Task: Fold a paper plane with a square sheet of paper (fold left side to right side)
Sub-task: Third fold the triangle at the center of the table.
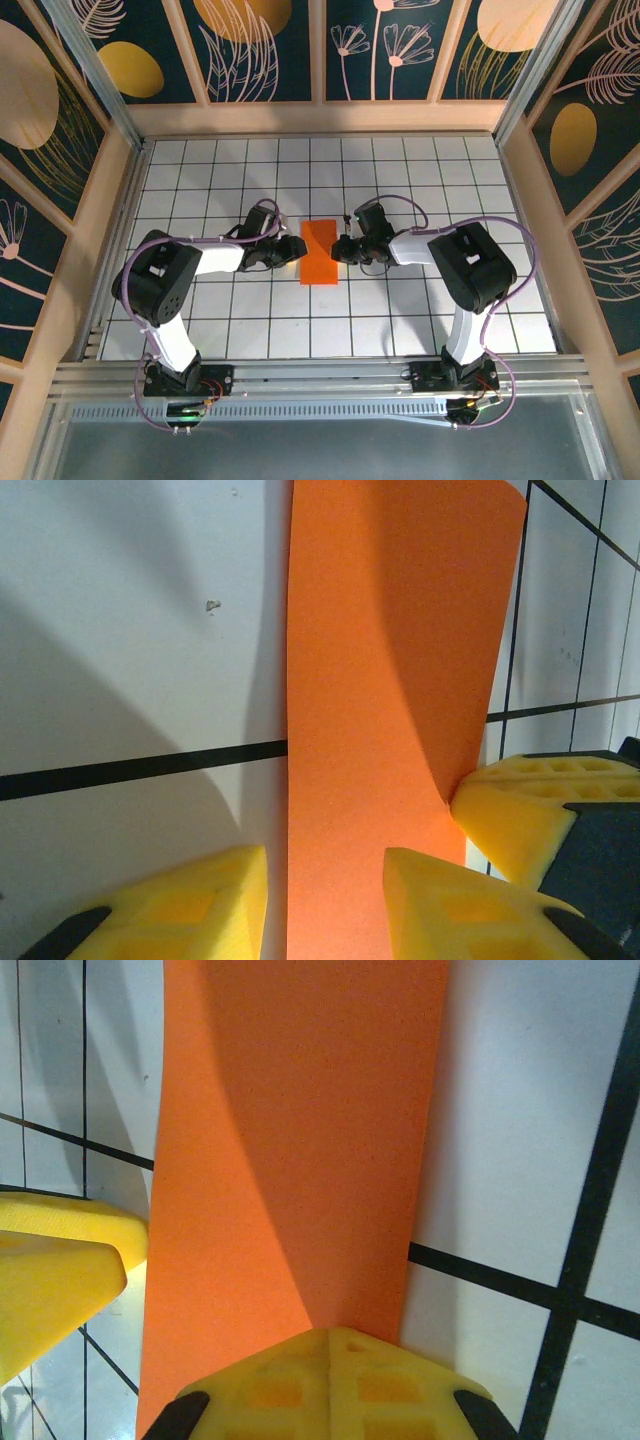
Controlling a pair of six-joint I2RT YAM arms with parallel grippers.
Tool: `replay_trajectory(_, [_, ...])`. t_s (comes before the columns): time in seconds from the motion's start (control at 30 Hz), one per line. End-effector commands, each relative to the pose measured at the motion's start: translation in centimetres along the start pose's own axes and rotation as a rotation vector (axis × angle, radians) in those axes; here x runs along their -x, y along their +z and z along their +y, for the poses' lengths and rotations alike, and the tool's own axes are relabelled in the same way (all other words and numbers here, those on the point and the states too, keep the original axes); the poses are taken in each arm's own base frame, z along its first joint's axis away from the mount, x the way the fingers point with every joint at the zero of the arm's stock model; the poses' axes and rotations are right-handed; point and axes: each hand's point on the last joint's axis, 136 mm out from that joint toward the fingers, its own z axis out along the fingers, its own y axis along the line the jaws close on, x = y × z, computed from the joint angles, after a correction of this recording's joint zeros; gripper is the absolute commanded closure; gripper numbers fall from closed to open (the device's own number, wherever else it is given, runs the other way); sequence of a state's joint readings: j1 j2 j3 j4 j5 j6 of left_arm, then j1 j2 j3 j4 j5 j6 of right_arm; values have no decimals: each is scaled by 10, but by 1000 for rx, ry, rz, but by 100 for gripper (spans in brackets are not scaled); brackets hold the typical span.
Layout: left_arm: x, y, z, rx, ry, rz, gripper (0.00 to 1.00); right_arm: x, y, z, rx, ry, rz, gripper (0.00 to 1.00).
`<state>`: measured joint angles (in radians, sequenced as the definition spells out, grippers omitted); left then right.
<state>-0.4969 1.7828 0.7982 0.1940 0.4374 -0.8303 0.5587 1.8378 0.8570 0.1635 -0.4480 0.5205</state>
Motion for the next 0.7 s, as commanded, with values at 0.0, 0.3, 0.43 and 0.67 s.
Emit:
replay_trajectory(0.0, [-7, 8, 0, 0, 15, 41, 68, -9, 2, -34, -96, 46, 40, 100])
replay_trajectory(0.3, [-7, 8, -8, -37, 13, 40, 71, -9, 1, -33, -92, 43, 39, 100])
replay_trajectory(0.43, [-7, 9, -12, -56, 13, 44, 70, -10, 1, -32, -88, 42, 41, 100])
replay_trajectory(0.67, [-8, 11, -15, -72, 16, 55, 70, -10, 1, -31, -83, 40, 43, 100])
